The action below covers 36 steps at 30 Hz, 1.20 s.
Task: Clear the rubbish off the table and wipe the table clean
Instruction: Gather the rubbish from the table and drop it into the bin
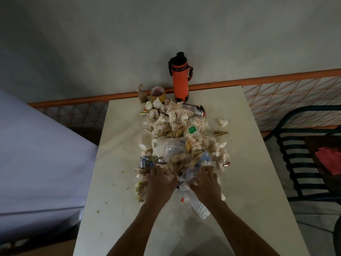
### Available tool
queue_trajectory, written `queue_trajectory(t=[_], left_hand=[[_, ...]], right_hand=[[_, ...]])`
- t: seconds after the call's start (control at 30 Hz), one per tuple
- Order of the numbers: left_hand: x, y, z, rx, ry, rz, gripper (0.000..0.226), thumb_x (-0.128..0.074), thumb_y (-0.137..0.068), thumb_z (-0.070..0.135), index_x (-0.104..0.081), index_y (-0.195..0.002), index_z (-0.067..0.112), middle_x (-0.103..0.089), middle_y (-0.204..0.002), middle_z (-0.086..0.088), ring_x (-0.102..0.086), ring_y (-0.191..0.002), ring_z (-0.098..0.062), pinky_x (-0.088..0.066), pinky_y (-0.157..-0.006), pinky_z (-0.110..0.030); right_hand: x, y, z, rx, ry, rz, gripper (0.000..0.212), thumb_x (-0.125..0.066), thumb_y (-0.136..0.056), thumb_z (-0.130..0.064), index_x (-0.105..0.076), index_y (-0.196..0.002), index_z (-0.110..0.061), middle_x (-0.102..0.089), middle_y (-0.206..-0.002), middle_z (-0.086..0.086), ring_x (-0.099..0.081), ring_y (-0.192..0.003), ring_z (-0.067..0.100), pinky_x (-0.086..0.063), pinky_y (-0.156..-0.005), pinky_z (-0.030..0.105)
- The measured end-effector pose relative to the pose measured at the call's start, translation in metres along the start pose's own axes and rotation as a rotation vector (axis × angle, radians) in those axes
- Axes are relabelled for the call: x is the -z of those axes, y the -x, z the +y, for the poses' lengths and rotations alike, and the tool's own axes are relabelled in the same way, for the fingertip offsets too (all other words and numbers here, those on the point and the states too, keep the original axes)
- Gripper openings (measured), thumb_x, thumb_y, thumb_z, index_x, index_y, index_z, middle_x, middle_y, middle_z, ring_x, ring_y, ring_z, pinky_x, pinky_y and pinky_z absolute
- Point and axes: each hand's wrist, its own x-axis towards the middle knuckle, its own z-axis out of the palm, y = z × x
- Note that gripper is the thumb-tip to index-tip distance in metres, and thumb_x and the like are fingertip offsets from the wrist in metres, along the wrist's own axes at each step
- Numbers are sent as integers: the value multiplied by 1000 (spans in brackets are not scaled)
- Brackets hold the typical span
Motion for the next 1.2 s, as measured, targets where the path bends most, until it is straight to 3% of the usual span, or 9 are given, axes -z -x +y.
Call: queue_trajectory(t=[0.23,0.37,0.47,0.57,0.7,0.8,0.97,1.1,1.2], left_hand=[[-18,-2,3,-87,-324,-49,44,-71,-87,34,-53,-123,18,-63,-123,-3,-55,-120,-26,-52,-87,-35],[-14,-7,0,-106,-211,-55,37,-74,-82,27,-55,-113,19,-67,-108,-3,-61,-107,-27,-54,-81,-39],[-7,-7,-4,-119,-93,-48,33,-77,-81,23,-53,-104,21,-61,-95,4,-60,-94,-23,-49,-70,-29],[4,-1,-7,-119,8,-31,34,-75,-87,25,-60,-118,25,-58,-101,10,-58,-92,-14,-42,-67,-16],[19,6,-16,-74,62,17,24,-62,-93,19,-71,-114,27,-62,-107,6,-62,-93,-15,-50,-76,-24],[29,15,-22,-18,123,108,24,-59,-93,11,-76,-105,24,-58,-101,6,-58,-84,-11,-40,-69,-10],[42,23,-34,185,265,257,16,-56,-93,6,-70,-86,9,-54,-90,-4,-58,-82,-24,-41,-64,-24],[51,27,-44,288,396,317,22,-59,-95,16,-64,-74,14,-58,-93,-4,-59,-78,-13,-43,-71,-32],[54,26,-48,318,306,258,41,-65,-91,43,-54,-62,17,-55,-73,1,-51,-64,-11,-38,-60,-30]], right_hand=[[-12,-3,14,-22,-113,69,15,-55,-87,-6,-59,-101,-2,-61,-104,17,-57,-93,35,-43,-74,36],[1,-2,10,-14,-286,84,5,-49,-88,-7,-51,-92,-9,-51,-86,0,-47,-80,19,-34,-62,15],[9,-6,12,-47,-339,132,17,-58,-88,-2,-51,-91,-17,-56,-86,0,-53,-79,20,-32,-59,11],[16,-8,10,-73,-330,179,28,-56,-80,6,-64,-99,-13,-60,-95,3,-54,-82,16,-32,-60,5],[25,-13,-3,-38,-370,112,42,-51,-76,11,-69,-107,-11,-49,-105,0,-50,-96,17,-34,-66,8],[20,-14,-12,-68,-376,24,36,-67,-79,-16,-65,-115,-20,-45,-111,-4,-54,-106,17,-40,-80,18],[4,-6,-10,-36,-207,-113,80,-77,-67,-57,-43,-135,-31,-44,-132,0,-50,-119,25,-49,-92,40],[-7,8,-15,47,-88,-70,97,-76,-68,-60,-24,-145,-33,-42,-139,0,-51,-119,29,-50,-88,42],[-16,15,-17,132,69,-65,93,-78,-70,-54,-22,-142,-34,-40,-142,-4,-53,-112,25,-50,-82,37]])
